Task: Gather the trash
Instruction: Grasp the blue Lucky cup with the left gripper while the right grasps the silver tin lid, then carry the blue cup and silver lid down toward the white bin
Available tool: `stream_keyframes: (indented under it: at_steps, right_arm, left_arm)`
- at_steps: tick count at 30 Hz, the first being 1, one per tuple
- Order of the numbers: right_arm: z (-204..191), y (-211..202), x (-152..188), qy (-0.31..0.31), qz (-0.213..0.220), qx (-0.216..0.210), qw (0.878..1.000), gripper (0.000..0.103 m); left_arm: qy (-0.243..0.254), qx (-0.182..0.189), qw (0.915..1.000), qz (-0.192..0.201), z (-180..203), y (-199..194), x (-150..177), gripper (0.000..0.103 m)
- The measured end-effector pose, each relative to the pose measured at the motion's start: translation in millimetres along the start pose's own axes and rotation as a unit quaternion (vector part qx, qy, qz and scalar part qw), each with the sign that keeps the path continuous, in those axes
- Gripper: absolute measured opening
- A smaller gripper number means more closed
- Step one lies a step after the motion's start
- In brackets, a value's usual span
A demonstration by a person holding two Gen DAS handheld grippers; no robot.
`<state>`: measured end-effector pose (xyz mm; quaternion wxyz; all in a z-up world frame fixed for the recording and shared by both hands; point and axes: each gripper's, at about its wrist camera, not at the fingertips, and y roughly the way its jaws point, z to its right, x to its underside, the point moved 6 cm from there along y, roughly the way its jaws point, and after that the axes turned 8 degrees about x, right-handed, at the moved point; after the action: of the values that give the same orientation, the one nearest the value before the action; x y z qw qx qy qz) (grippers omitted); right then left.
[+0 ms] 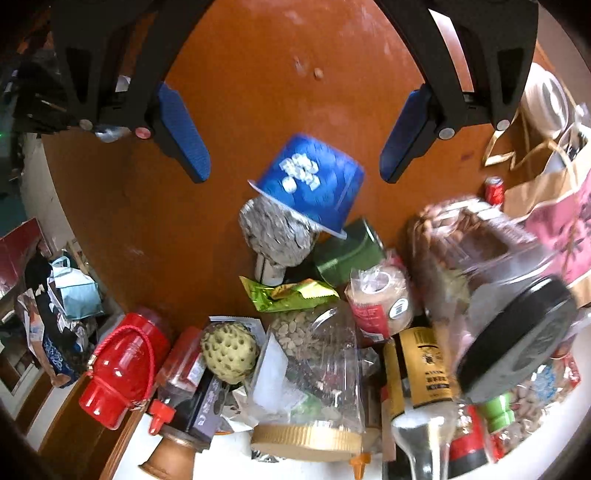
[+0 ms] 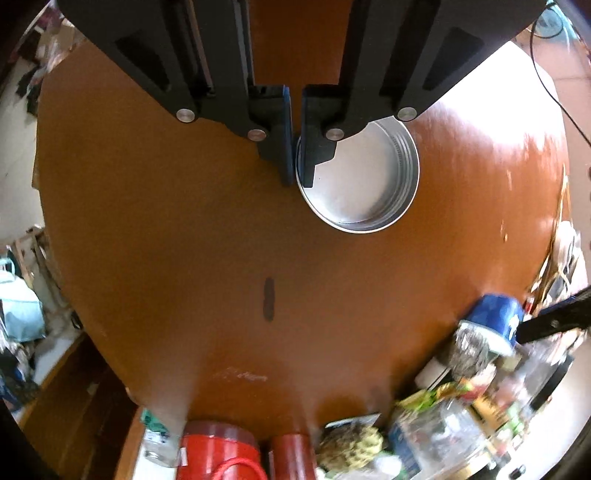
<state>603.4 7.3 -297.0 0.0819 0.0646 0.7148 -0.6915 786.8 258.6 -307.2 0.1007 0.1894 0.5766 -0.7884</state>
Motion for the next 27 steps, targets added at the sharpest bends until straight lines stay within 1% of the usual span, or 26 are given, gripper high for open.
stream_keyframes:
  at_steps: [4,5,9,12,14,15,19,23,27]
  right_arm:
    - [14.2,-16.2,-7.7,0.019,0.018,0.002,1.000,0.003]
    - [16.9,-19.3,-10.1,0.022,0.025,0.009,0.999,0.003]
    - [23.8,-31.5,-16.5,0.037,0.044,0.014,0.998,0.003]
    - [29.7,-41.4,-15.9,0.049,0.055,0.013,0.997,0.003]
    - [28.8,-45.0,-16.5,0.055,0.062,0.010,0.997,0.003]
    - [22.5,-43.4,-20.6,0.056,0.067,0.015,0.996,0.003]
    - [26.6,-52.5,-24.0,0.058,0.084,0.009,0.995,0.003]
    - [34.0,-63.8,-26.8,0.054,0.105,0.001,0.993,0.003]
    - [47.0,-80.0,-26.7,0.045,0.128,-0.009,0.991,0.003]
  left_arm:
    - [-0.025,0.016,0.9993,-0.024,-13.7,24.7,-3.5,0.093]
    - [-0.031,0.021,0.9989,-0.028,-15.3,29.9,-3.5,0.093]
    - [-0.044,0.012,0.9984,-0.035,-17.9,43.9,-1.6,0.092]
    - [-0.046,0.004,0.9982,-0.039,-16.2,48.5,2.0,0.080]
    - [-0.052,-0.004,0.9978,-0.040,-15.2,47.9,4.7,0.080]
    - [-0.057,-0.009,0.9975,-0.040,-15.1,46.6,6.3,0.080]
    - [-0.079,-0.021,0.9962,-0.028,-11.5,31.2,15.1,0.080]
    - [-0.082,-0.036,0.9959,-0.002,2.1,5.7,19.6,0.080]
    - [-0.087,-0.049,0.9943,0.036,27.5,-26.3,24.1,0.080]
